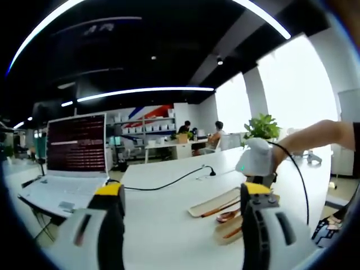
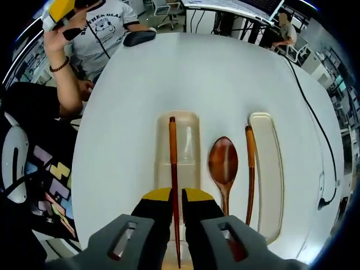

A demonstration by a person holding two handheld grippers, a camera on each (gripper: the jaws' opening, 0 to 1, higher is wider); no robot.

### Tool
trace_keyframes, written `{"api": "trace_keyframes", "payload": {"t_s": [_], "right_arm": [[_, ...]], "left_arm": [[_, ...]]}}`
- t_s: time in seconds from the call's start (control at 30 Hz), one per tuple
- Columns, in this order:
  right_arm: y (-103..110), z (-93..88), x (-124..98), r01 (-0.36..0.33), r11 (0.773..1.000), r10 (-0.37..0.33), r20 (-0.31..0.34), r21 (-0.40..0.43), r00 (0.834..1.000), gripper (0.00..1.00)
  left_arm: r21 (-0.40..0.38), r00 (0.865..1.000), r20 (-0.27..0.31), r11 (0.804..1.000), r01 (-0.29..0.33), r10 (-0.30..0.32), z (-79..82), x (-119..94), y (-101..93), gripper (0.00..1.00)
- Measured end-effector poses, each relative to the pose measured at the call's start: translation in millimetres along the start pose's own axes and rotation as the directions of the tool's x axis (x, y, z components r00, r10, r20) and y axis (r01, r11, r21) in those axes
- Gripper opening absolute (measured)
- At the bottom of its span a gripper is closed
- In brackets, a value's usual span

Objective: Arrange the utensils inside the cutlery case until each visible utensil rests in its matching compartment.

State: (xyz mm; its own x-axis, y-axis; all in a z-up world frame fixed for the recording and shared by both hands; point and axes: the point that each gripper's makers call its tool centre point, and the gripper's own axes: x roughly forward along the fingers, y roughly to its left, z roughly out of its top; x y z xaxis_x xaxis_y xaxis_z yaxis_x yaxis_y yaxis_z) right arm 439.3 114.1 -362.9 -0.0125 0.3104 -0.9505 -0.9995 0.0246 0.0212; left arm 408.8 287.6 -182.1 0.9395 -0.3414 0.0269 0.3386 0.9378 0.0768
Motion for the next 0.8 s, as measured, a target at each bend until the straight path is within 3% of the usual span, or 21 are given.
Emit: {"api": "trace_keyframes", "payload": {"t_s": [0.23,0.3,0.37,0.43,0.6,0.67,0.8], "right_arm": [[-23.3,-2.2,-15.3,0.061,0.998,-0.062,0.027,0.02,0.998,0.06],[-38.8,-2.6,-19.9,0.104,0.994,-0.104,0.04,0.026,0.994,0.07],[-50.4,-5.4,-21.6,0.119,0.993,-0.12,0.05,0.012,0.992,0.07],[-62.0,-8.2,-19.6,0.126,0.992,-0.126,0.068,0.012,0.99,0.07],[-83.5,-23.7,-8.9,0.14,0.988,-0.144,0.056,0.07,0.988,0.07],[-85.1,-17.2,-6.2,0.117,0.99,-0.124,0.098,0.074,0.987,0.07],[-86.7,-11.3,1.7,0.097,0.992,-0.105,0.102,0.082,0.989,0.09]], "left_arm": [[0.001,1.0,0.003,1.0,0.005,-0.005,0.5,-0.1,-1.7,0.89],[-0.004,1.0,0.005,1.0,0.005,-0.005,0.8,0.1,-2.1,0.89],[-0.049,0.999,0.053,0.999,0.013,-0.011,8.9,0.6,-3.4,0.89],[-0.079,0.997,0.08,0.997,0.024,-0.017,13.8,-0.3,-3.0,0.89],[-0.032,0.999,0.042,0.999,0.016,-0.015,7.3,3.3,-5.0,0.89],[-0.036,0.999,0.04,0.999,0.025,-0.023,6.6,4.0,-6.2,0.89],[-0.051,0.998,0.048,0.998,0.04,-0.038,7.6,5.1,-8.6,0.88]]}}
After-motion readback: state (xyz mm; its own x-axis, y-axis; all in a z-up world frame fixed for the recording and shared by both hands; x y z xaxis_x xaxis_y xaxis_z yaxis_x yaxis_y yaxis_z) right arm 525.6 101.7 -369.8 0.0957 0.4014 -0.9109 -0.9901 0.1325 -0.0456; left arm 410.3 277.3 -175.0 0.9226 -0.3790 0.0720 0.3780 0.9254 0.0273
